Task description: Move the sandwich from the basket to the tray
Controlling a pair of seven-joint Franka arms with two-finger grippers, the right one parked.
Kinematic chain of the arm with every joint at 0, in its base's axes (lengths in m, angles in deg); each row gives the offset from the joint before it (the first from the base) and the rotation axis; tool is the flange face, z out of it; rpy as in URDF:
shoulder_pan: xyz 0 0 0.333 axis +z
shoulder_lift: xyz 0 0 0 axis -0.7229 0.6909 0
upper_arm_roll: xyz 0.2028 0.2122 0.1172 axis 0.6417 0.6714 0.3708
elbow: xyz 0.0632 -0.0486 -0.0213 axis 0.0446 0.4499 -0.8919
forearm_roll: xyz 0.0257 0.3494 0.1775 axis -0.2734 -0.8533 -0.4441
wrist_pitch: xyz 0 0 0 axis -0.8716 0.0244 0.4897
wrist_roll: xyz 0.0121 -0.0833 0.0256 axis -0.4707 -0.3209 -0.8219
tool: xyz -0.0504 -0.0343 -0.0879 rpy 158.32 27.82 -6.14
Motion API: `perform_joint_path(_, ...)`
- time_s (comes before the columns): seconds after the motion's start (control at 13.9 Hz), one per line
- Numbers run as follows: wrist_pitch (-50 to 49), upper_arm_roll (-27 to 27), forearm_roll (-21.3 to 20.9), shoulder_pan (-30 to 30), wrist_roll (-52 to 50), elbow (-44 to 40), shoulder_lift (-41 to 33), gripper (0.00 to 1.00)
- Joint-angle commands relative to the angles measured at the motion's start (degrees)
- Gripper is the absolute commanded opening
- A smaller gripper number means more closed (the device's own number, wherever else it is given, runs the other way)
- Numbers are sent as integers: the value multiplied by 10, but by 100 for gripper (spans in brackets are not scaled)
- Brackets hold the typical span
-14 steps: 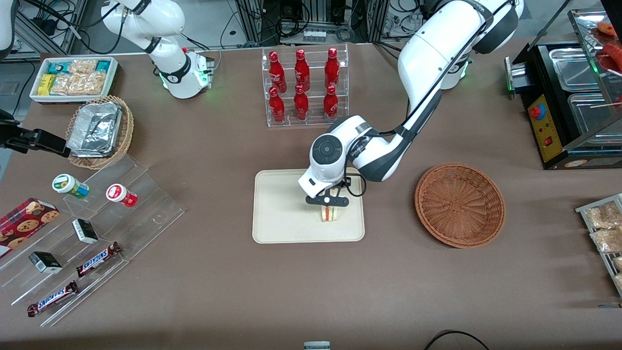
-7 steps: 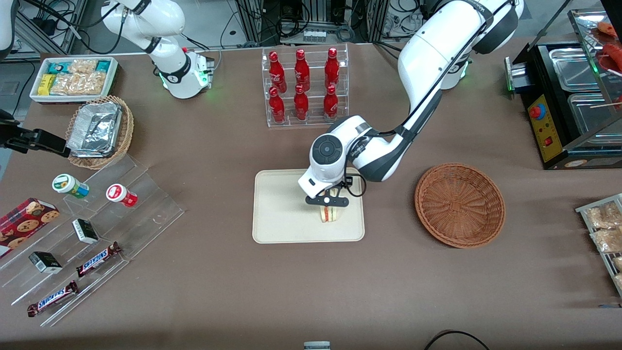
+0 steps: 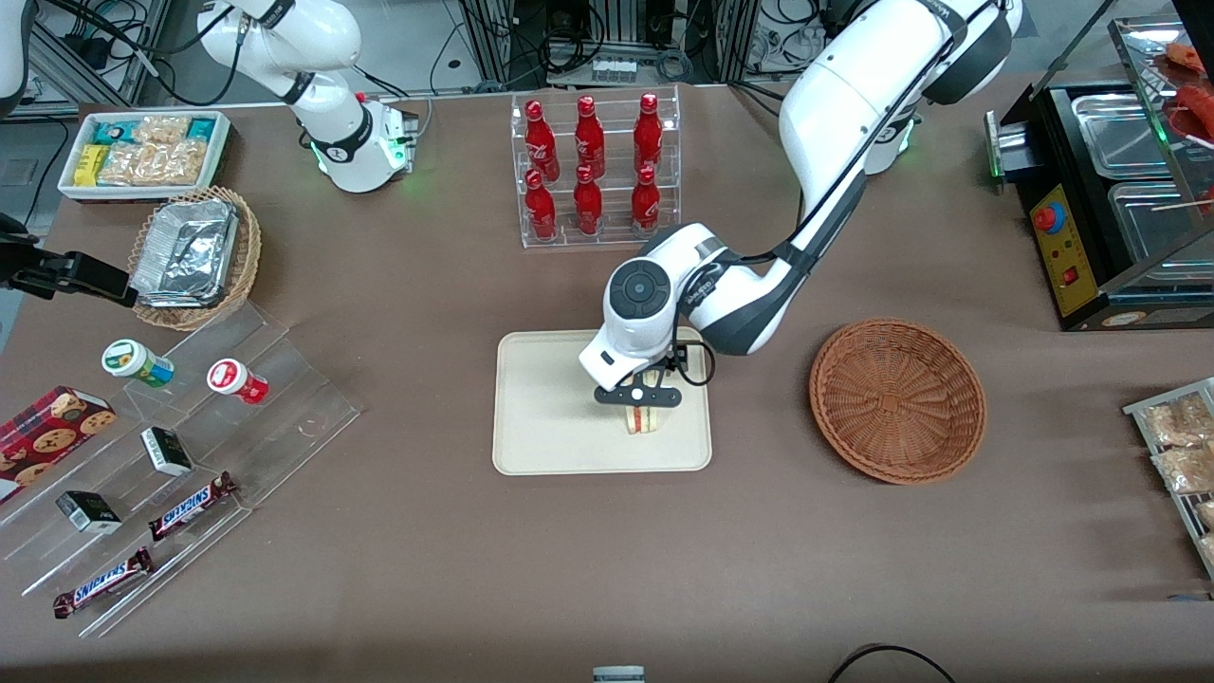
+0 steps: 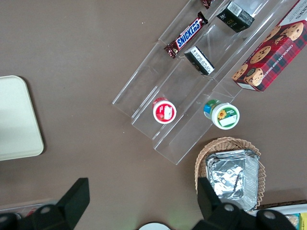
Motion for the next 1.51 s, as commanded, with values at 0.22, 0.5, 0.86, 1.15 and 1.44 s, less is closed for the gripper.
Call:
perform_joint_path(0.22, -112, 6, 39, 24, -37, -25, -53, 100)
perform_joint_path(0.5, -140, 6, 62, 73, -30, -24, -96, 100)
perform_joint_path(0.86, -166, 17, 70, 181, 36, -18, -140, 100)
perform_joint_path(1.15, -192, 17, 63, 248, 125, -19, -165, 100)
perform_joint_path(1.44, -260, 17, 67, 299, 248, -22, -206, 100)
